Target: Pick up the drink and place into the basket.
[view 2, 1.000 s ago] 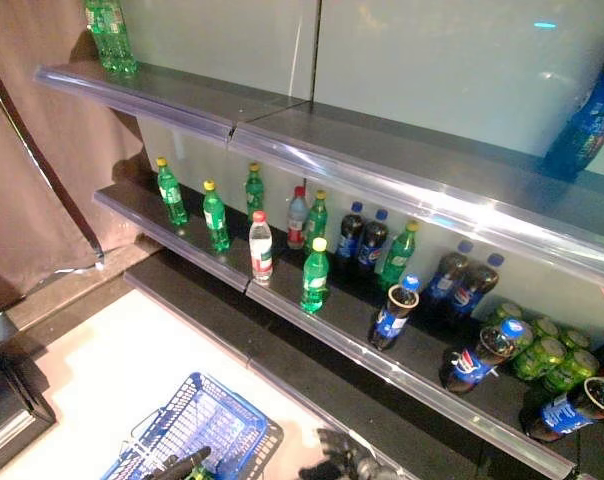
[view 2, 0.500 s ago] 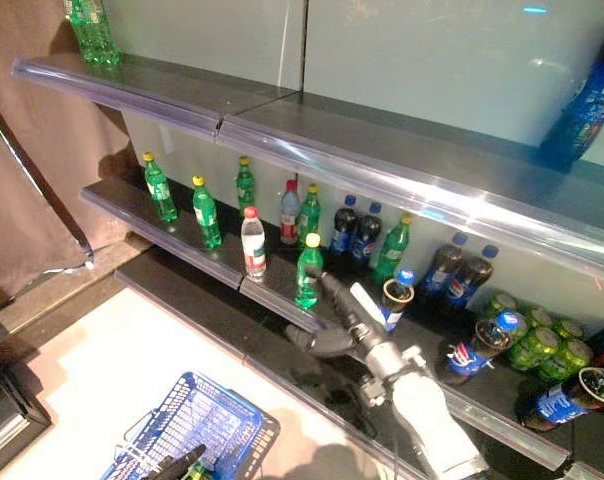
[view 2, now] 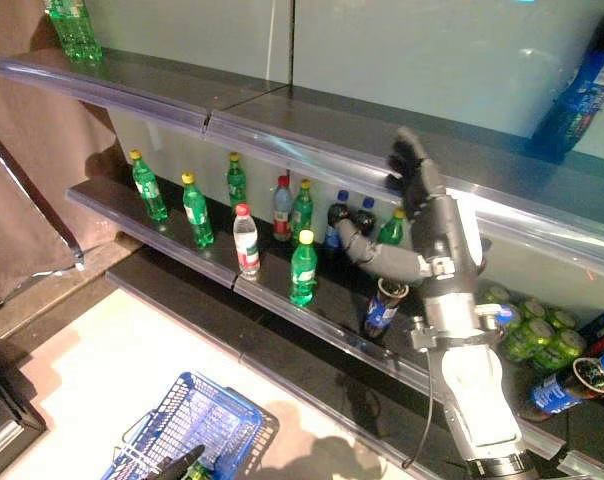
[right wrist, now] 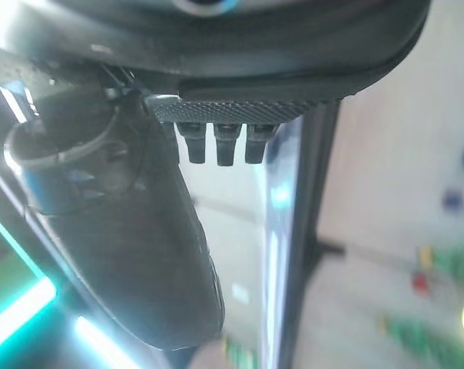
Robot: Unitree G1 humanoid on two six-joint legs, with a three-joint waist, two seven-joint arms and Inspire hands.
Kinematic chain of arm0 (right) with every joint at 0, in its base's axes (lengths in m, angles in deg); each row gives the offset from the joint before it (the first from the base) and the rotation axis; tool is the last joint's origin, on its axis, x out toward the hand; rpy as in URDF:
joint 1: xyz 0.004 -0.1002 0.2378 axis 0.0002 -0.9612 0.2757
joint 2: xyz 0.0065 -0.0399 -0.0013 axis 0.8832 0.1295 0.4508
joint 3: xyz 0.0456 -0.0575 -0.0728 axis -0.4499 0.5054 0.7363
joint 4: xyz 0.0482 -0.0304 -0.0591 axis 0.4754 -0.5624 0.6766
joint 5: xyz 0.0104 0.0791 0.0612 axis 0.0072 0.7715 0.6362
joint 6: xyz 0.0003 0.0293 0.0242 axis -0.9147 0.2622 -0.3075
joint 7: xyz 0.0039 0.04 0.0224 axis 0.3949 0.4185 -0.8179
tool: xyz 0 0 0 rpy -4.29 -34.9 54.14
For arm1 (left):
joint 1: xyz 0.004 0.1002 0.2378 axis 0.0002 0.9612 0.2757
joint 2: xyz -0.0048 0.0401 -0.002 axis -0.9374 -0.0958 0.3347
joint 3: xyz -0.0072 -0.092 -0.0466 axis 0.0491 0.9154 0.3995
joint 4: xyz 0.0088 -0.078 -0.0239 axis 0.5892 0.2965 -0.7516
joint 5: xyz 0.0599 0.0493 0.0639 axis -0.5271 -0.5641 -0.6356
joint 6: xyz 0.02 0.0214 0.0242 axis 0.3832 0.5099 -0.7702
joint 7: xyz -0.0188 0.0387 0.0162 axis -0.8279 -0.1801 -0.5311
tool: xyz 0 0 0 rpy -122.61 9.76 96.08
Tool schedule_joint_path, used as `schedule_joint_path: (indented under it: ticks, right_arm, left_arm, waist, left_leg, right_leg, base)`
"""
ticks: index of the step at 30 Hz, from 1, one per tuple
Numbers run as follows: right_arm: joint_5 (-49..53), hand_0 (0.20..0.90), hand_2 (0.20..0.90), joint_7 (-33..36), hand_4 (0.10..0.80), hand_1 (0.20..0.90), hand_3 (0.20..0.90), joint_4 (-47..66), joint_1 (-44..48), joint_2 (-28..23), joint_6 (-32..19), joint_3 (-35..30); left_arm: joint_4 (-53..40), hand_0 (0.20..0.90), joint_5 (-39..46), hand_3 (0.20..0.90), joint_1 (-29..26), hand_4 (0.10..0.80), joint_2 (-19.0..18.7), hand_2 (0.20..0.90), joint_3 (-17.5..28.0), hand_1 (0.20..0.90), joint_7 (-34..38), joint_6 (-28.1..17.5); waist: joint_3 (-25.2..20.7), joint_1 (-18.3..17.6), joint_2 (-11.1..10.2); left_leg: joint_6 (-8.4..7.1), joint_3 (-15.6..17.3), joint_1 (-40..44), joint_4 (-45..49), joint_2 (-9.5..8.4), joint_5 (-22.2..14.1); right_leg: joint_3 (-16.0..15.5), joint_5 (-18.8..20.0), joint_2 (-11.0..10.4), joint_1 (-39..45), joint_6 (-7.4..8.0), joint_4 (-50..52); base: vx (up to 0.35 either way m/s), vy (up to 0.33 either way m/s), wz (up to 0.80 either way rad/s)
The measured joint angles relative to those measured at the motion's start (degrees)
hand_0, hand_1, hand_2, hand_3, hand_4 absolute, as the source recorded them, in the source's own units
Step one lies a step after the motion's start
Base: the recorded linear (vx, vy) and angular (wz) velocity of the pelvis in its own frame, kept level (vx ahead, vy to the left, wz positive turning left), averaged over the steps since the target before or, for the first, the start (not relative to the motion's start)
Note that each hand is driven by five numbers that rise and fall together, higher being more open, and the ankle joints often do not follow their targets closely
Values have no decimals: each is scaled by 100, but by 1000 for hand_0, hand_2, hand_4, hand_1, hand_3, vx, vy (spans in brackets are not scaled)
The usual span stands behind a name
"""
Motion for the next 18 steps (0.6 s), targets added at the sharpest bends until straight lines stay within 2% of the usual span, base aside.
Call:
schedule_joint_path:
  ticks: [4, 18]
  right_arm:
    - [-72, 900, 900, 259, 800, 900, 900, -1, -168, -65, -1, -267]
    - [-338, 900, 900, 471, 800, 900, 900, 3, -621, -101, 85, -305]
  left_arm:
    - [62, 300, 0, 200, 34, 100, 33, 300, 94, 300, -14, 0]
    - [204, 300, 0, 200, 96, 100, -6, 300, 91, 300, -28, 4]
  waist:
    - [-40, -72, 45]
    - [-192, -341, 7]
  left_leg:
    - [2, 78, -7, 0, 8, -4]
    - [62, 286, 72, -1, -8, -75]
  right_leg:
    - [37, 3, 4, -53, 0, 1]
    - [263, 17, 3, -90, 40, -28]
  base:
    - [-7, 3, -10]
    - [-2, 5, -7]
